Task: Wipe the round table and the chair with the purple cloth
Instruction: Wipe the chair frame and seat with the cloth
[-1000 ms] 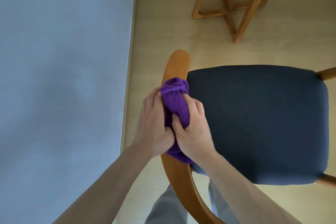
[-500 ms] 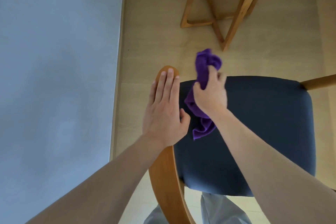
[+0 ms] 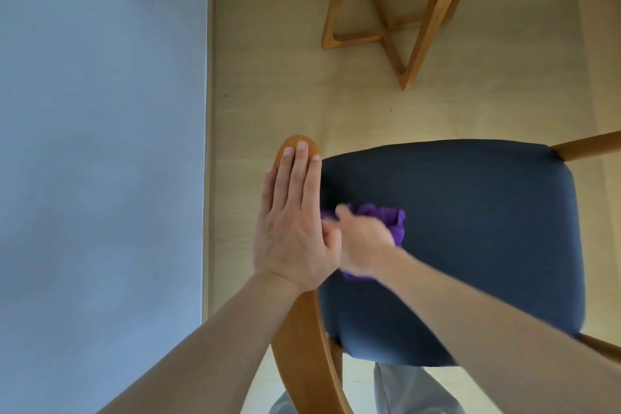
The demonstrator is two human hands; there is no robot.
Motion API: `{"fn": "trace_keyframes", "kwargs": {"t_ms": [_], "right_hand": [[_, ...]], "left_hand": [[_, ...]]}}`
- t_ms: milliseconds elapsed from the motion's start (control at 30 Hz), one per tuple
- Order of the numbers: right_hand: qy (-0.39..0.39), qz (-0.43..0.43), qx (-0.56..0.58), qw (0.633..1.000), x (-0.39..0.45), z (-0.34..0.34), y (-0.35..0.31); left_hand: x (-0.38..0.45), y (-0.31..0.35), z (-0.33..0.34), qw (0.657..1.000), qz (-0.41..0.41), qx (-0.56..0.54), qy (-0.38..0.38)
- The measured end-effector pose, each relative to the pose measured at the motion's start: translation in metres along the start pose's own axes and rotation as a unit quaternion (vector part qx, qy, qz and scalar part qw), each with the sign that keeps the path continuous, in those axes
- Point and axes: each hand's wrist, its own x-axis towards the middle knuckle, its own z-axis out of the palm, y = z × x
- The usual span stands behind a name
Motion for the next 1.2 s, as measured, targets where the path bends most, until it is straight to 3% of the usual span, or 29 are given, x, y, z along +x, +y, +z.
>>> {"fn": "trace_keyframes", "kwargs": {"t_ms": [67, 167, 233, 267, 400, 533, 600, 767, 900, 1067, 1200], "right_hand": [[0.065, 0.062, -0.001, 0.996, 0.025, -0.018, 0.028], [0.165, 0.224, 0.144, 0.95, 0.063, -0.052, 0.069], [0.184, 0.306, 0.26, 0.897, 0.081, -0.065, 0.078], [0.17, 0.311, 0.264, 0.897, 0.084, -0.063, 0.069], [0.089, 0.155, 0.145, 0.973, 0.058, -0.016, -0.005], [-0.055, 0.016, 0.059, 0.997, 0.009, 0.001, -0.03], [-0.103, -0.004, 0.031, 0.994, -0.005, 0.002, -0.022], [-0.045, 0.017, -0.029, 0.998, -0.005, -0.002, 0.003], [0.01, -0.024, -0.081, 0.996, 0.002, 0.016, 0.007], [-0.008, -0.063, -0.105, 0.992, -0.004, 0.05, -0.015], [0.023, -0.11, -0.161, 0.981, 0.02, 0.012, 0.005]], "left_hand": [[0.0, 0.0, -0.001, 1.0, 0.003, 0.004, -0.002], [-0.001, 0.001, 0.0, 1.0, 0.002, 0.011, 0.001], [-0.001, 0.001, 0.001, 1.0, 0.003, 0.018, 0.001], [-0.001, 0.0, 0.001, 1.0, 0.003, 0.019, -0.002], [-0.001, 0.001, 0.0, 1.0, 0.001, 0.018, -0.009], [0.0, 0.002, 0.0, 0.999, -0.005, 0.032, -0.017], [-0.001, 0.002, 0.001, 0.999, -0.007, 0.035, -0.019], [0.0, 0.001, -0.001, 0.999, -0.004, 0.038, -0.012], [0.0, 0.002, -0.001, 0.999, -0.006, 0.041, -0.019], [0.001, 0.002, 0.0, 0.999, -0.007, 0.046, -0.017], [0.0, 0.001, -0.001, 0.999, -0.004, 0.041, -0.022]]}}
